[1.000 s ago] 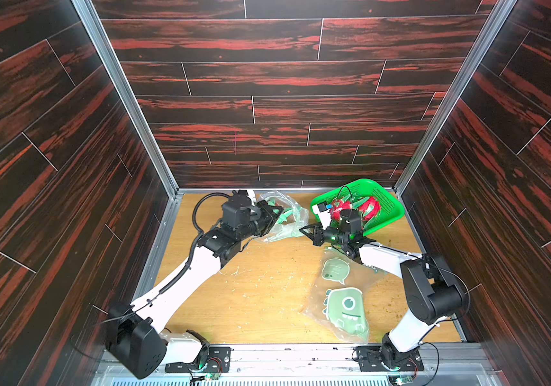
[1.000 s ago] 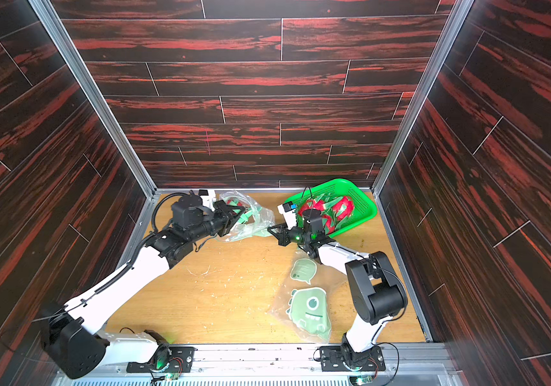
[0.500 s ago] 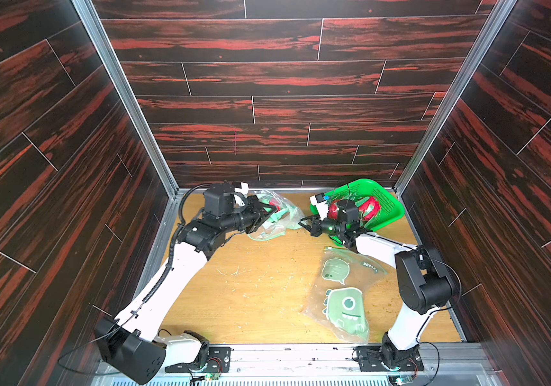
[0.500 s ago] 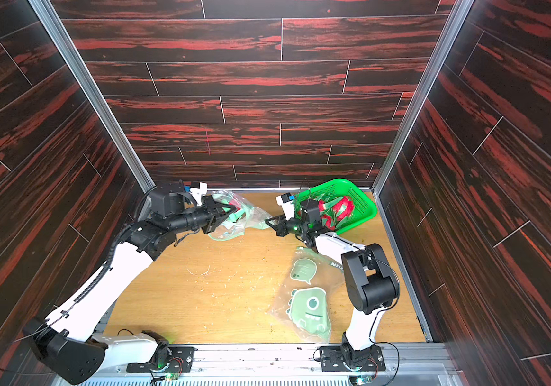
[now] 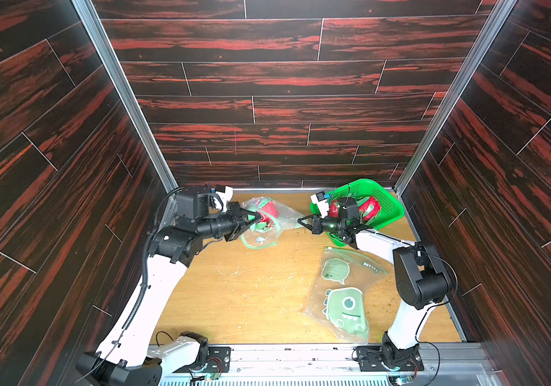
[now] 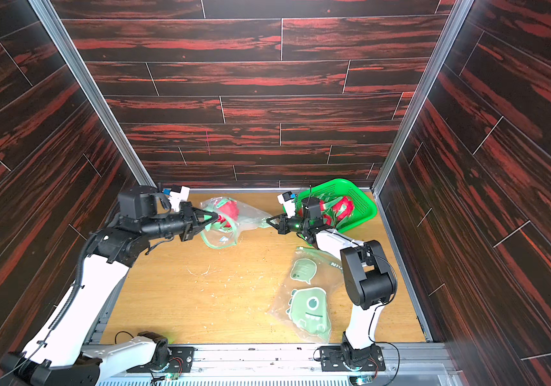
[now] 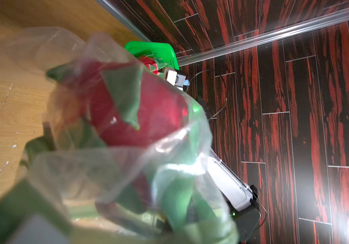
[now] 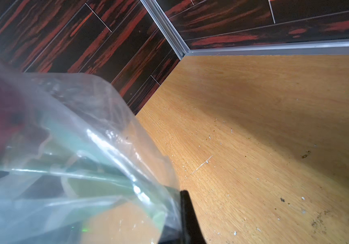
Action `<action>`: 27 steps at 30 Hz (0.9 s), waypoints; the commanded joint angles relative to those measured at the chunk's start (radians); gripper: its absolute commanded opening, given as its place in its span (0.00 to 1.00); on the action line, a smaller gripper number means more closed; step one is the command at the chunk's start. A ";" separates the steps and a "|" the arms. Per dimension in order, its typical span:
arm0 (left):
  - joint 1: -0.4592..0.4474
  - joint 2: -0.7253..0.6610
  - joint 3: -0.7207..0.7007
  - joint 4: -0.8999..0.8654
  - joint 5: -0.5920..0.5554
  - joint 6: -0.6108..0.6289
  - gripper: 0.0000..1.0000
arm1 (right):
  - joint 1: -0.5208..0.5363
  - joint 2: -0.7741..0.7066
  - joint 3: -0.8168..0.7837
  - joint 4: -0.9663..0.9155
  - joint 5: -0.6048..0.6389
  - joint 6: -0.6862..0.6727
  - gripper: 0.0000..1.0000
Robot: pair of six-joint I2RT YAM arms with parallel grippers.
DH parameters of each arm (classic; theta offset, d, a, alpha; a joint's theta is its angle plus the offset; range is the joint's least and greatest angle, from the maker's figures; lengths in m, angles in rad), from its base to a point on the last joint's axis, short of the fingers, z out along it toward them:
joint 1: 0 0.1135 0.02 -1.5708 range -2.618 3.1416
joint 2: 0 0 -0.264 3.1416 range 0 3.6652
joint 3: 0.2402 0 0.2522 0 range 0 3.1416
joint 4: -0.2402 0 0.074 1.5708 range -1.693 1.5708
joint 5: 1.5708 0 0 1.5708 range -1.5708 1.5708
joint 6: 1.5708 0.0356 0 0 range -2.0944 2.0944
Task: Open the zip-top bag and take out the dragon fruit
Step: Pick up the dragon fruit from the zipper food storage bag.
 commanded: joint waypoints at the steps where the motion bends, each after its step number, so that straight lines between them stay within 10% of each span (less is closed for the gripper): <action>1: 0.038 -0.099 0.101 0.098 0.012 0.055 0.00 | -0.068 0.064 0.004 -0.122 0.150 -0.003 0.00; 13: 0.038 -0.093 0.163 0.499 0.194 -0.275 0.00 | -0.064 0.142 0.145 -0.219 0.178 -0.008 0.00; 27: 0.035 -0.076 0.363 0.398 0.227 -0.263 0.00 | -0.035 0.247 0.312 -0.340 0.246 -0.055 0.00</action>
